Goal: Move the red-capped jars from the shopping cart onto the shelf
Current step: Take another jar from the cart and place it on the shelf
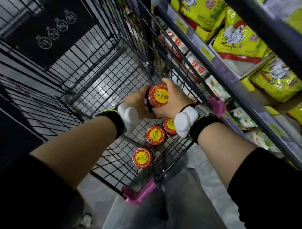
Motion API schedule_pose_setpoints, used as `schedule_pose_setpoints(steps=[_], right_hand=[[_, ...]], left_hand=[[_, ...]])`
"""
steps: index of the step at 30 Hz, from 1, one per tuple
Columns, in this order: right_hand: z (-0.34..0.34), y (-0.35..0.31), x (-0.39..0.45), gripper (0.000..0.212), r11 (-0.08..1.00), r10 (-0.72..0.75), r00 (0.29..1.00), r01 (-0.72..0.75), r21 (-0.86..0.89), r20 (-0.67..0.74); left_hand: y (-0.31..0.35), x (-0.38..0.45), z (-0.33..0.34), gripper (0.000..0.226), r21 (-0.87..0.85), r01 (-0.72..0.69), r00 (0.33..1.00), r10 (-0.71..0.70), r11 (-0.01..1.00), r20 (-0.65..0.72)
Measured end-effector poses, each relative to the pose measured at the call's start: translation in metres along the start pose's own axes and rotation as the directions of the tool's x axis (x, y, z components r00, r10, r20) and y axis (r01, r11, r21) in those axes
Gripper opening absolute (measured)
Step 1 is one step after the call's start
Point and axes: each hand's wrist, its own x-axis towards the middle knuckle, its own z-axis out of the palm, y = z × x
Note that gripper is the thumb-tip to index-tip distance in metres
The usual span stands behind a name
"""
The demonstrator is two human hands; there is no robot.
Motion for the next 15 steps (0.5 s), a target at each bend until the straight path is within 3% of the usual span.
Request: schedule_pose_setpoints(steps=[6, 15], right_hand=[[-0.011, 0.006, -0.030, 0.125, 0.999, 0.040, 0.999, -0.039, 0.015, -0.020], [-0.032, 0.023, -0.070, 0.095, 0.996, 0.070, 0.993, -0.076, -0.055, -0.092]], left_hand=[[0.020, -0.016, -0.008, 0.087, -0.016, -0.041, 0.999, 0.041, 0.999, 0.024], [0.050, -0.032, -0.032, 0.083, -0.015, -0.143, 0.986, 0.144, 0.990, 0.084]])
